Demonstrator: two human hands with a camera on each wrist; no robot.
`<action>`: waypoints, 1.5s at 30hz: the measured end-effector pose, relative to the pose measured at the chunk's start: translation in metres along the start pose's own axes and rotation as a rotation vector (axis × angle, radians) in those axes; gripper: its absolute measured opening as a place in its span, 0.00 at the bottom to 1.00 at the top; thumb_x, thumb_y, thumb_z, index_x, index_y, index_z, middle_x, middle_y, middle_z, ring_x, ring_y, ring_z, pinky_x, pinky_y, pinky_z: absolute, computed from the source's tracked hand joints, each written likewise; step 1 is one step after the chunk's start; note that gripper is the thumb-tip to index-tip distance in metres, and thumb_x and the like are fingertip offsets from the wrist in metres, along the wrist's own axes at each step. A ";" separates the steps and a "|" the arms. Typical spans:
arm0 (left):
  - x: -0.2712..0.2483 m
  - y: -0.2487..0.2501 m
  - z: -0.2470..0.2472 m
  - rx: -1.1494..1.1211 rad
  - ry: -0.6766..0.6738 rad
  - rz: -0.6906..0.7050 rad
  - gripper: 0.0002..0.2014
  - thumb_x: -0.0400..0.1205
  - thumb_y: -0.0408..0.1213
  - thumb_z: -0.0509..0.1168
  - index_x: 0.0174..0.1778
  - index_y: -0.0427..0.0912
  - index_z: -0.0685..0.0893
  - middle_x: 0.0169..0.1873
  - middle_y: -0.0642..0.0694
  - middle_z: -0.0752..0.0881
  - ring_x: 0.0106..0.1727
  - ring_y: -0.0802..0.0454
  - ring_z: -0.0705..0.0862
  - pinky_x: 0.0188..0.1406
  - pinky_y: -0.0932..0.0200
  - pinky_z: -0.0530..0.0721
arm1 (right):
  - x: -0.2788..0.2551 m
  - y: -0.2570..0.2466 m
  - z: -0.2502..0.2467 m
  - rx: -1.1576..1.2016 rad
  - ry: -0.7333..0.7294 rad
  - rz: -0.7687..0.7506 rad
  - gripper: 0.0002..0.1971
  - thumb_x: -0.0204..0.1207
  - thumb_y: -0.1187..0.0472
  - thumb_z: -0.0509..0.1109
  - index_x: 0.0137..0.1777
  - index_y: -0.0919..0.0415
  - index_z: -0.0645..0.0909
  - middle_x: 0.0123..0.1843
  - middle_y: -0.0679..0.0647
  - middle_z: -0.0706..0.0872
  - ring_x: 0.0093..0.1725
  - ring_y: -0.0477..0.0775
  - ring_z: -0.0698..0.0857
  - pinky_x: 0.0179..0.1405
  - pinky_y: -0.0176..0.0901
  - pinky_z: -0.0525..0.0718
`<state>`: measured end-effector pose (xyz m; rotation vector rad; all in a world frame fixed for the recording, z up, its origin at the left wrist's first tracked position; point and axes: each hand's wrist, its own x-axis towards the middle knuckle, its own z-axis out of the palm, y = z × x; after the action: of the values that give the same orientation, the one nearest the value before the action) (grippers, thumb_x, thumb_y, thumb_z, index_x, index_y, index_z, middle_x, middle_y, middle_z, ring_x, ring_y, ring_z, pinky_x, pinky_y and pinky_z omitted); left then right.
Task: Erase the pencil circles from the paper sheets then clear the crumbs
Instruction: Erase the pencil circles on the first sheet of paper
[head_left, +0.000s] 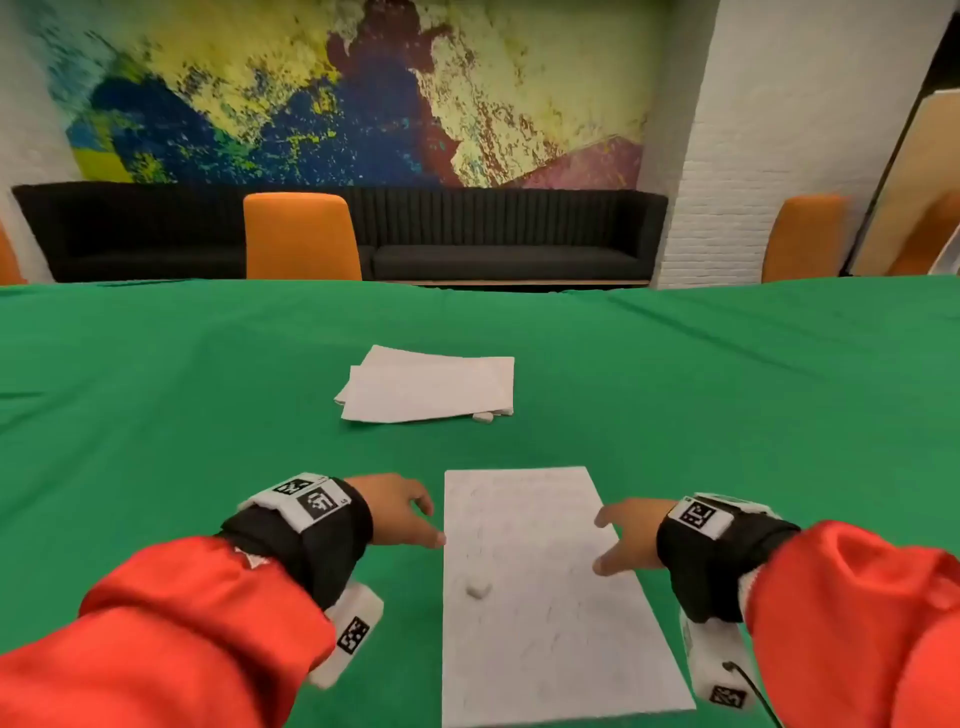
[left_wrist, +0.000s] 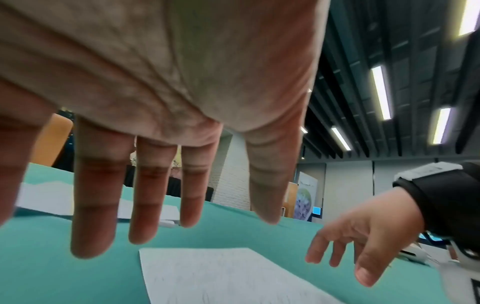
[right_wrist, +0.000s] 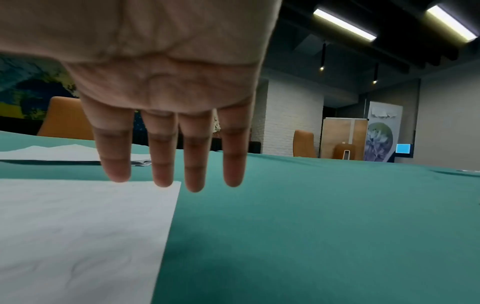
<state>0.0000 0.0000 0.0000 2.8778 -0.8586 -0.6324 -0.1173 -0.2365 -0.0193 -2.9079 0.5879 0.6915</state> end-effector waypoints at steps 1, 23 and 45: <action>-0.001 0.003 0.010 0.006 -0.024 0.006 0.26 0.78 0.58 0.66 0.71 0.53 0.75 0.68 0.51 0.78 0.66 0.52 0.78 0.68 0.59 0.74 | -0.003 -0.002 0.009 -0.014 -0.017 -0.009 0.35 0.76 0.41 0.67 0.80 0.49 0.61 0.80 0.50 0.66 0.77 0.54 0.68 0.71 0.43 0.67; -0.007 0.022 0.089 0.257 -0.047 0.056 0.37 0.73 0.57 0.72 0.74 0.45 0.69 0.71 0.47 0.74 0.68 0.47 0.76 0.60 0.61 0.72 | -0.015 0.005 0.074 -0.056 -0.059 -0.006 0.42 0.79 0.41 0.61 0.84 0.51 0.40 0.85 0.56 0.43 0.82 0.57 0.56 0.77 0.43 0.54; -0.025 0.024 0.094 0.161 -0.033 -0.004 0.41 0.72 0.54 0.74 0.79 0.51 0.64 0.77 0.47 0.68 0.74 0.46 0.71 0.70 0.57 0.70 | -0.030 0.000 0.075 -0.062 -0.009 -0.039 0.39 0.80 0.43 0.61 0.84 0.55 0.45 0.84 0.55 0.53 0.82 0.54 0.58 0.75 0.41 0.57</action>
<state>-0.0688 -0.0022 -0.0724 3.0202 -0.9507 -0.6417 -0.1729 -0.2127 -0.0726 -2.9628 0.5169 0.7303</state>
